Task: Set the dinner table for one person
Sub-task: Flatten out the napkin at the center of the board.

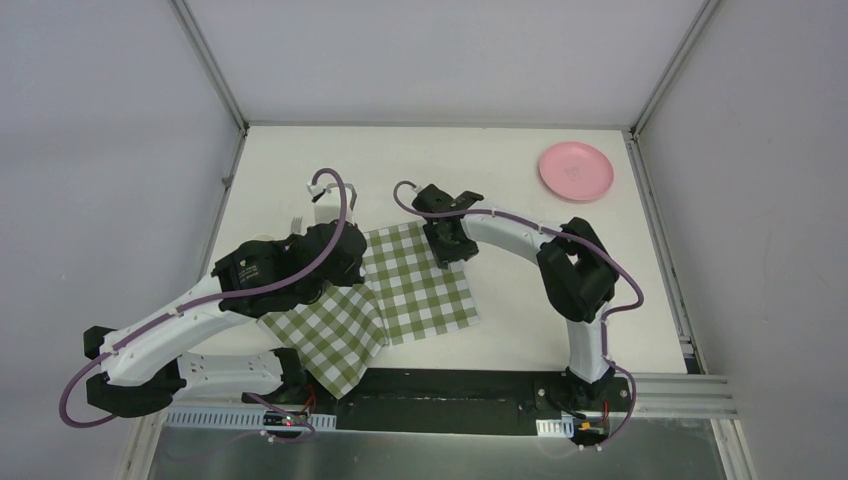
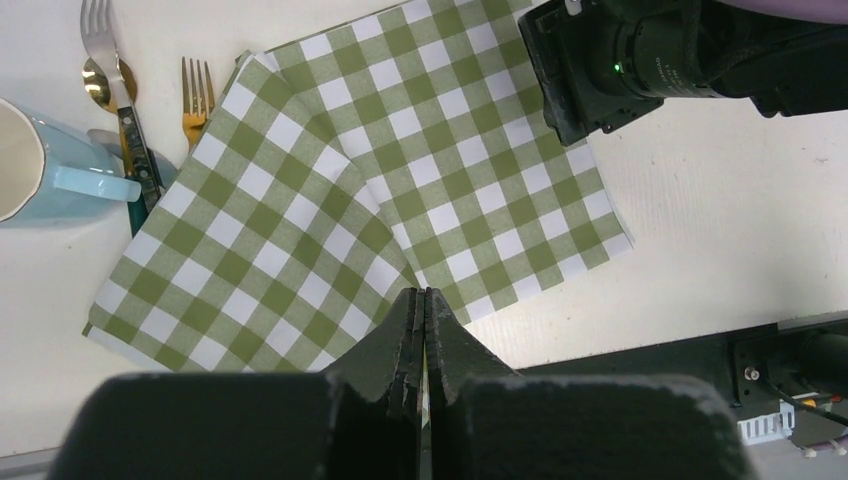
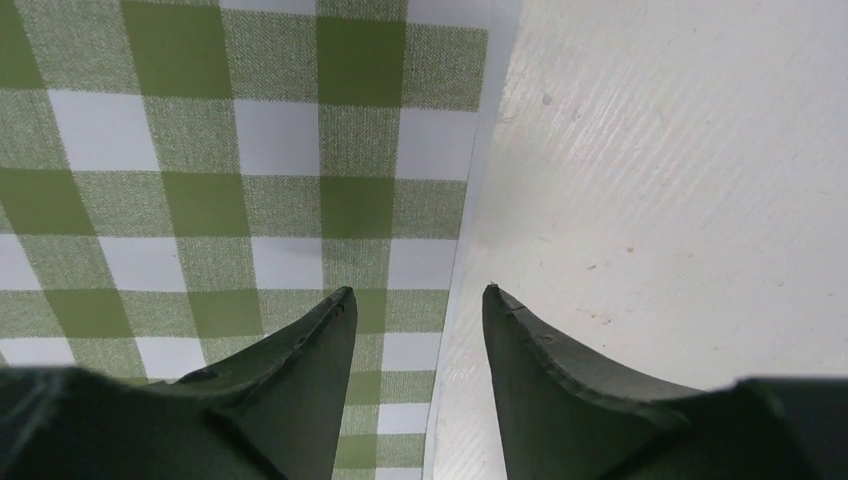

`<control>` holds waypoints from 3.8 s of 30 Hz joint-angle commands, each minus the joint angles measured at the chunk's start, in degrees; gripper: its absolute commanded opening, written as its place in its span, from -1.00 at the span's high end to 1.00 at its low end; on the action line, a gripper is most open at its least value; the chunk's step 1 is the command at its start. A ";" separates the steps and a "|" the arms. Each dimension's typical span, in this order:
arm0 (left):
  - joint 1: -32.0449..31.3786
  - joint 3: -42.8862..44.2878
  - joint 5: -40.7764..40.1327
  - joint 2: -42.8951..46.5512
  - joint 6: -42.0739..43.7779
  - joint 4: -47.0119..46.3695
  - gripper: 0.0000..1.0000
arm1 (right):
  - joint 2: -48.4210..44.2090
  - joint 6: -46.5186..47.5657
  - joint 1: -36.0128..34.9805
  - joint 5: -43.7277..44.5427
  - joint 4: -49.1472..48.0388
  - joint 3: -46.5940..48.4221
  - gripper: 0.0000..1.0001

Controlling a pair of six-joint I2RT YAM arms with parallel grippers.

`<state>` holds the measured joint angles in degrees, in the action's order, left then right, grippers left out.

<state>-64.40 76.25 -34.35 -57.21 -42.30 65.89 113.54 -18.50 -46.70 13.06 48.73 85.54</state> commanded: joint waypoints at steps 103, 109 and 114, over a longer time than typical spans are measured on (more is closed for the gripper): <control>0.33 0.84 2.07 2.57 1.00 -2.96 -0.98 | 2.81 -1.25 -7.47 -4.23 -15.81 -8.61 1.00; 0.33 0.92 2.09 2.50 1.00 -2.99 -0.98 | 0.30 -1.94 -4.46 -3.52 -16.83 -12.73 1.00; 0.26 0.92 2.17 2.24 1.00 -3.05 -0.98 | -1.89 -2.53 -2.16 -2.88 -17.14 -15.42 1.00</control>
<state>-64.40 77.10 -32.42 -55.33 -41.04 63.79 111.50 -21.71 -51.96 2.44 24.95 74.46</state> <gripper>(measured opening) 0.991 0.003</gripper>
